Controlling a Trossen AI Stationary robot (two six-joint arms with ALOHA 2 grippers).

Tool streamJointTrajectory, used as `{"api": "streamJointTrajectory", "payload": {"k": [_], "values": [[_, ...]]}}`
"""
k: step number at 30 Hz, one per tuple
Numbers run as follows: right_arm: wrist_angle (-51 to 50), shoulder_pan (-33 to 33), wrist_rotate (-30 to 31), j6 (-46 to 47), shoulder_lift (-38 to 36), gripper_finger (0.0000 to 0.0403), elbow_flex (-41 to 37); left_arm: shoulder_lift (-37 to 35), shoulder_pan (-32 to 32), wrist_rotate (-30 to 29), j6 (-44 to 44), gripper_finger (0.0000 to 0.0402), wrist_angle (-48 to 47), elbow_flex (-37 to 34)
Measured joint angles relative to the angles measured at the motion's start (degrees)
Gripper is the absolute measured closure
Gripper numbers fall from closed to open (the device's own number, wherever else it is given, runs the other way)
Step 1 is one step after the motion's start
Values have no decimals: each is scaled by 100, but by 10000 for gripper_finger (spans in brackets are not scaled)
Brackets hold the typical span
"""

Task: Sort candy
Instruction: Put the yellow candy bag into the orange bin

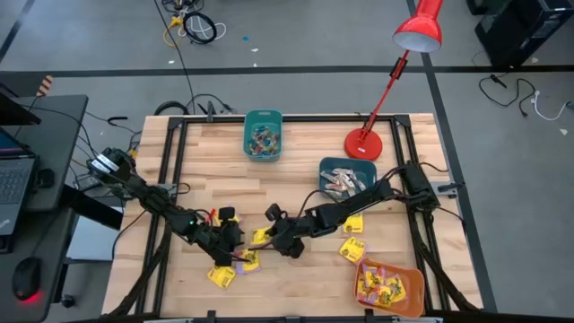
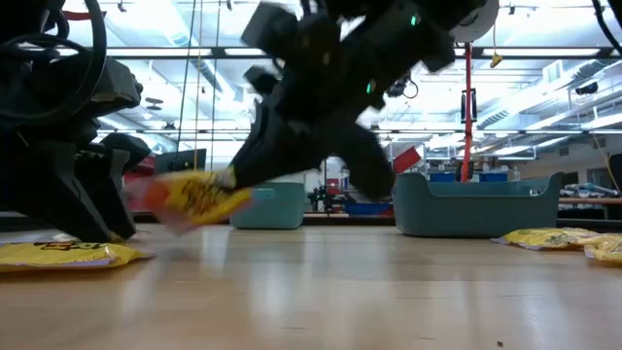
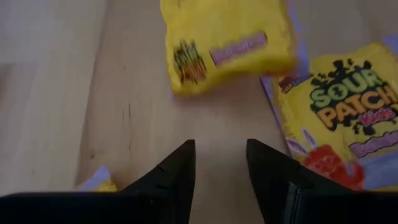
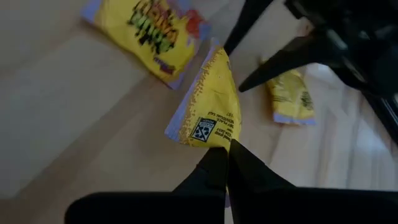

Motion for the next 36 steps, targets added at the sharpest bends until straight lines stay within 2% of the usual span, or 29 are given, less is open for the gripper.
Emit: {"api": "streamJointTrajectory", "payload": {"k": [7,14,21,27,32,36], "values": [[-996,-65,-29,945,-842,403,0,-344,0,-233,184,254,-14,1],[-2244,-244,-604,2670,-1815,403,0,-734,0,-642,621,254,23,1],[-3113,-243,-677,3439,-2653,403,0,-1044,0,-1192,1154,254,195,5],[-4219,-225,-759,4564,-3239,403,0,-1306,0,-1488,1574,254,292,12],[-5038,-74,-1326,5665,-3532,403,0,-1497,0,-1701,1985,254,410,14],[-5739,111,-2128,6607,-3583,403,0,-1614,0,-1870,2180,254,427,14]]}}
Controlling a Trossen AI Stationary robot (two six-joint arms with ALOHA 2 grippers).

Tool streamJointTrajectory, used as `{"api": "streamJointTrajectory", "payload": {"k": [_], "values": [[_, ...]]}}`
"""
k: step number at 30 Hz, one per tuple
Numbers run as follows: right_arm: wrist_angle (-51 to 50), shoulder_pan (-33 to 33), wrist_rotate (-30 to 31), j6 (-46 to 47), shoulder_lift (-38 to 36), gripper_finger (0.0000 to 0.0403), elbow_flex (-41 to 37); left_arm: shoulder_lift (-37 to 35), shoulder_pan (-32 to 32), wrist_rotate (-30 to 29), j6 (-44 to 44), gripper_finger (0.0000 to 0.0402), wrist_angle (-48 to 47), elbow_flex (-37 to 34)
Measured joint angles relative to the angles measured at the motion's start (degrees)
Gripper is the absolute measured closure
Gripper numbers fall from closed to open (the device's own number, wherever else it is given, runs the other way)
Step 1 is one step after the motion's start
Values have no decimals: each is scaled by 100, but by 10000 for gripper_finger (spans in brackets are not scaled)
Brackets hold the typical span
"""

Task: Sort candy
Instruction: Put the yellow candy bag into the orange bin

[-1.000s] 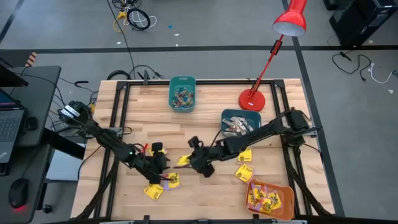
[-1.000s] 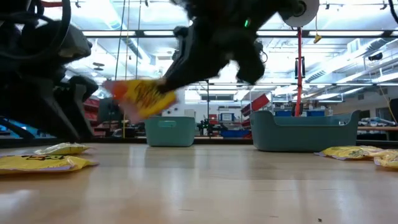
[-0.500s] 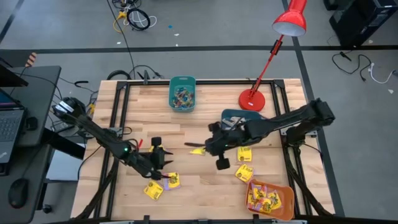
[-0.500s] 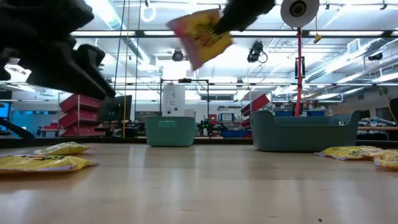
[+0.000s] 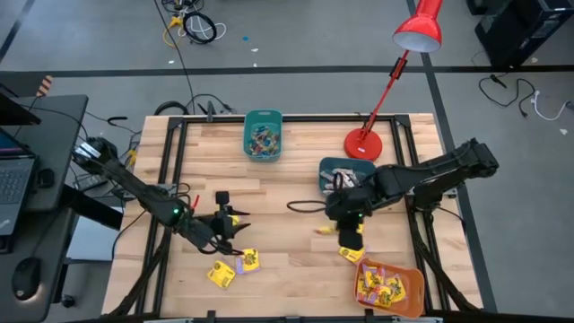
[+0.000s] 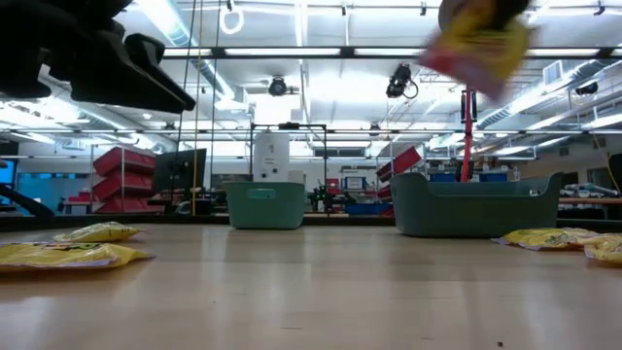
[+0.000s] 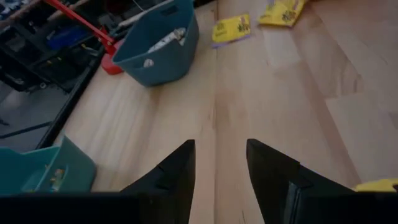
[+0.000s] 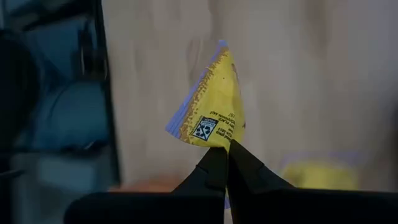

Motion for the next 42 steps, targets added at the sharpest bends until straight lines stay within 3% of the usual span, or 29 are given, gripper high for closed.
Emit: {"api": "streamJointTrajectory", "payload": {"k": [6,19,28,36,42], "values": [[-882,445,-934,1351,7,403,0,-96,0,-168,120,254,-9,0],[-2088,1760,-2088,3743,9,403,0,-93,0,-176,100,254,90,0],[-2385,2365,-2163,4391,11,403,0,-91,0,-176,16,254,96,0],[-2340,2521,-2032,4849,11,403,0,-89,0,-176,37,254,96,0],[-1971,2700,-1574,5184,13,403,0,-89,0,-174,-3,254,85,2]]}}
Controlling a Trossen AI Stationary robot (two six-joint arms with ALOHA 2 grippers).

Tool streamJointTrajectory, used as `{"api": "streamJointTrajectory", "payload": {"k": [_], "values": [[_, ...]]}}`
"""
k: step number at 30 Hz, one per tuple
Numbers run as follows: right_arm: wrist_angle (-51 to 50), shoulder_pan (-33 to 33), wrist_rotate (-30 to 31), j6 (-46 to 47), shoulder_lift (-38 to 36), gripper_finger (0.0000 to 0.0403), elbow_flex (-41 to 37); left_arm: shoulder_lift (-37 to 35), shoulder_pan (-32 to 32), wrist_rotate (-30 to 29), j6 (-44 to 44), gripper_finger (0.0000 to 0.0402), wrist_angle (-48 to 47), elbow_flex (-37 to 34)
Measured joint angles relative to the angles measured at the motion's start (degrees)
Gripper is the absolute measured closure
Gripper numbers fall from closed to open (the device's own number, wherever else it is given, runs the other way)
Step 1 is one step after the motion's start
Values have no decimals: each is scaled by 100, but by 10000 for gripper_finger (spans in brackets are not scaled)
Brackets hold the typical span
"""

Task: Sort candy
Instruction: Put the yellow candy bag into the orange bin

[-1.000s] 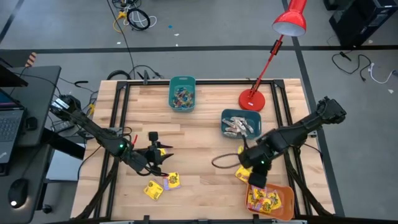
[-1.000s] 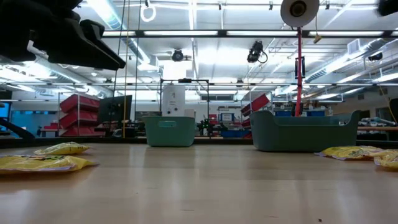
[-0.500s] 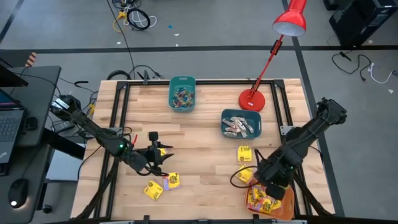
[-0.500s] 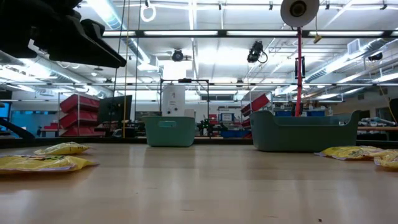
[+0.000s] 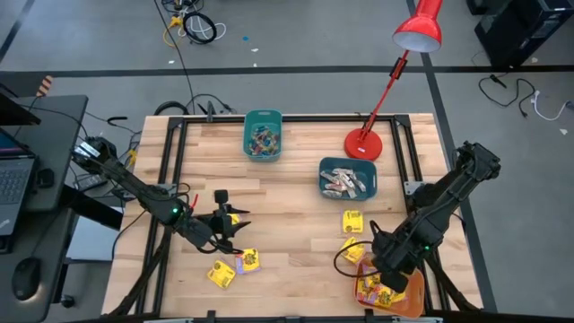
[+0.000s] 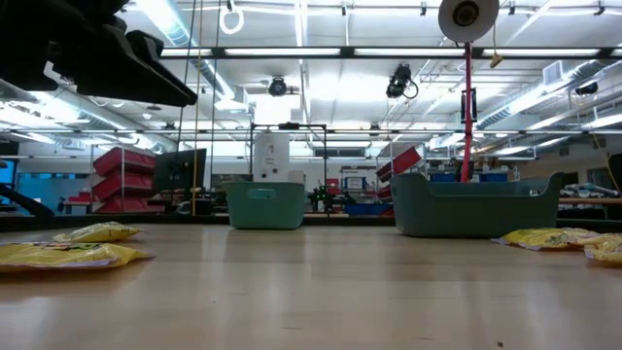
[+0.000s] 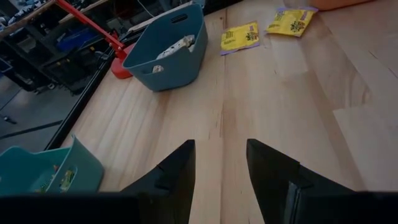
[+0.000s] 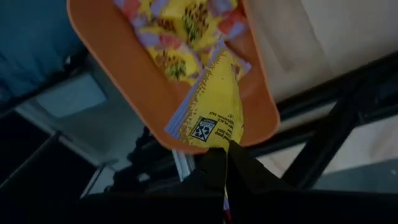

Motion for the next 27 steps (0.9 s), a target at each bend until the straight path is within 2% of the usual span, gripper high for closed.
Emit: {"api": "streamJointTrajectory", "payload": {"k": [5,27], "values": [[224,221,533,294,1,403,-147,0,0,0,-46,254,-13,0],[1853,784,611,598,5,403,-1696,2,0,5,-242,254,-136,2]]}}
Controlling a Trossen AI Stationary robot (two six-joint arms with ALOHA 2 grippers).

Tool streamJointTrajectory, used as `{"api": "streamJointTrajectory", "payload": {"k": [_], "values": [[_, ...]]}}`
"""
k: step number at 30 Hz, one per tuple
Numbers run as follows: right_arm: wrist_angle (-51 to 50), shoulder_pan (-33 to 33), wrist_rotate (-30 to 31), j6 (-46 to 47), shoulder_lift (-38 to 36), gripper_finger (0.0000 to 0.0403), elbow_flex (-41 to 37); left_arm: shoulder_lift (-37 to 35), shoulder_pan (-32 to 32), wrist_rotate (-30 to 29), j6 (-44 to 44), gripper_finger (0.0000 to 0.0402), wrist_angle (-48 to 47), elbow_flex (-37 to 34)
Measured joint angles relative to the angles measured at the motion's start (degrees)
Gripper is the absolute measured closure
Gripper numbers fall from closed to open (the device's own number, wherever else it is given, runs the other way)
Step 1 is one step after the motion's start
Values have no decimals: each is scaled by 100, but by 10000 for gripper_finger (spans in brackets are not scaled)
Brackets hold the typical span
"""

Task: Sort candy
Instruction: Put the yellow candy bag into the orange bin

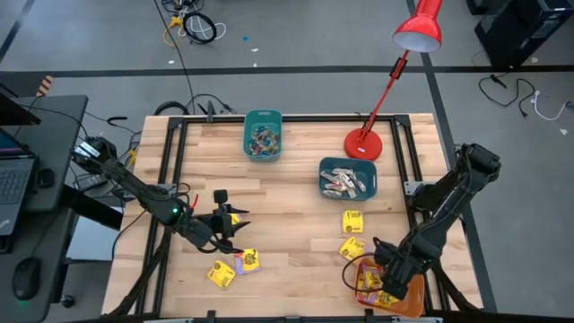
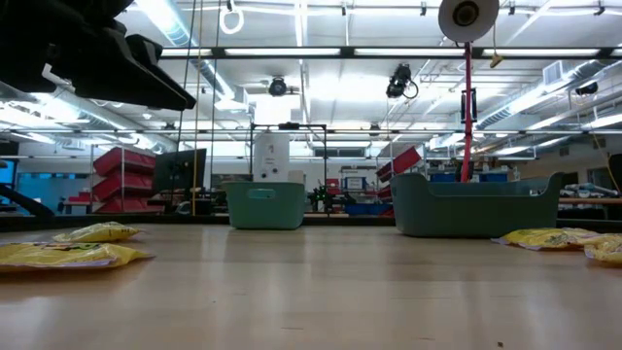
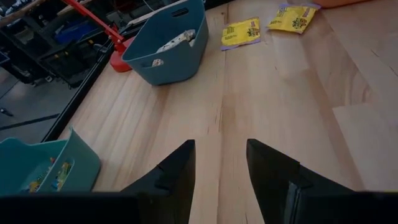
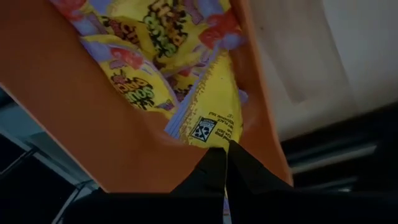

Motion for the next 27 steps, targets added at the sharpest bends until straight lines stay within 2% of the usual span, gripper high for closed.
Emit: {"api": "streamJointTrajectory", "payload": {"k": [7,17,27], "values": [[169,0,-11,2,1,382,-152,0,0,1,-2,254,-7,0],[-159,-7,-509,85,-1,334,-148,0,0,3,0,254,-7,0],[-1331,-124,-432,87,-1,332,800,0,0,3,26,254,-4,0]]}}
